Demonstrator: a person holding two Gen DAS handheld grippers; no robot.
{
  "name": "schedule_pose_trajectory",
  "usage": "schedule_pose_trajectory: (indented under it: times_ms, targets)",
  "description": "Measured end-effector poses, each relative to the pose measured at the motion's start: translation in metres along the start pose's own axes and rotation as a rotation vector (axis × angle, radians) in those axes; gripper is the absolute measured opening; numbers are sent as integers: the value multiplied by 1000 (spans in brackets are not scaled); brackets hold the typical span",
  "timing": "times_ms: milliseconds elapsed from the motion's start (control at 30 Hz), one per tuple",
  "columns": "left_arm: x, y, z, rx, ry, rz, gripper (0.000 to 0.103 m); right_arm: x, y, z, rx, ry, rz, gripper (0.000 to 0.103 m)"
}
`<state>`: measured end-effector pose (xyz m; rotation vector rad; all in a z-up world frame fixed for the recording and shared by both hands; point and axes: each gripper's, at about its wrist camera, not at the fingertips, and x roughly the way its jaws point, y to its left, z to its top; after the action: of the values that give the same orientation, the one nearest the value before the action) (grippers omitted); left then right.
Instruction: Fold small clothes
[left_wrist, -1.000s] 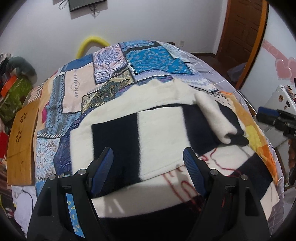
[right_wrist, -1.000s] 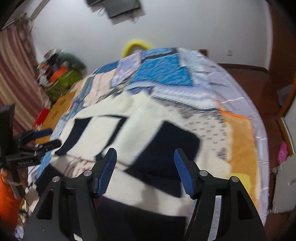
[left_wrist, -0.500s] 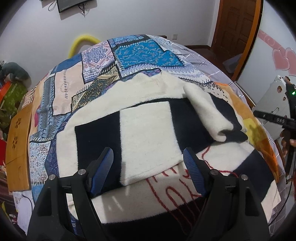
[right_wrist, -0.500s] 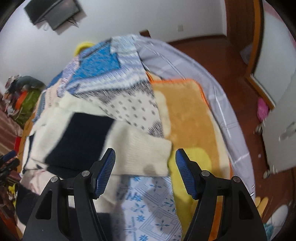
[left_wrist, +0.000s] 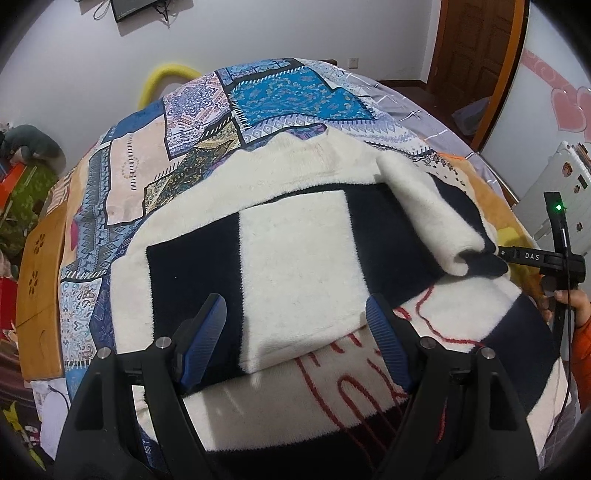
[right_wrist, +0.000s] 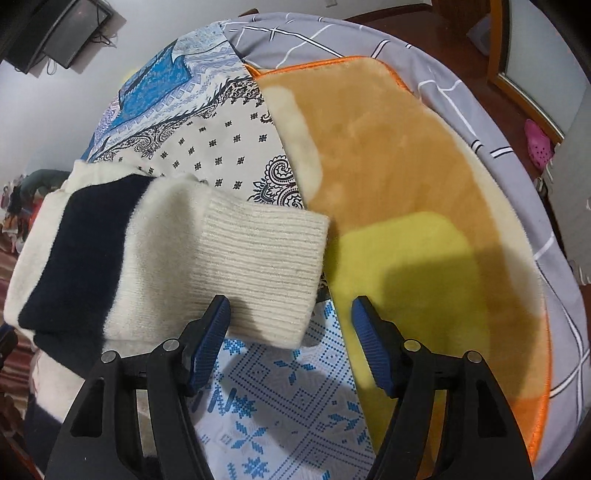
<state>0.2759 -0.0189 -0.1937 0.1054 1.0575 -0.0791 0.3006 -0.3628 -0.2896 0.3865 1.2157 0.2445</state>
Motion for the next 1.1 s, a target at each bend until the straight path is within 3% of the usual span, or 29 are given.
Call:
schedule_pose_trajectory:
  times_ms: [100, 267, 367, 467, 633, 933, 1100]
  targets:
    - [5, 1, 1, -15, 11, -2, 78, 0, -1, -3, 12, -7, 9, 64]
    - [7, 2, 0, -20, 19, -6, 78, 0, -2, -6, -8, -23, 14, 47]
    - [6, 1, 0, -15, 14, 2, 78, -2, 0, -6, -19, -43, 2, 24]
    - [2, 2, 0, -15, 6, 3, 78, -4, 1, -4, -25, -55, -21, 9]
    - [-5, 4, -2, -19, -9, 2, 78, -16, 6, 4, -50, -80, -30, 6]
    - [-21, 8, -7, -37, -41, -12, 78, -65, 35, 26, -134, -203, -53, 3]
    - [-29, 11, -12, -45, -48, -11, 78, -54, 40, 34, -139, -178, -107, 8]
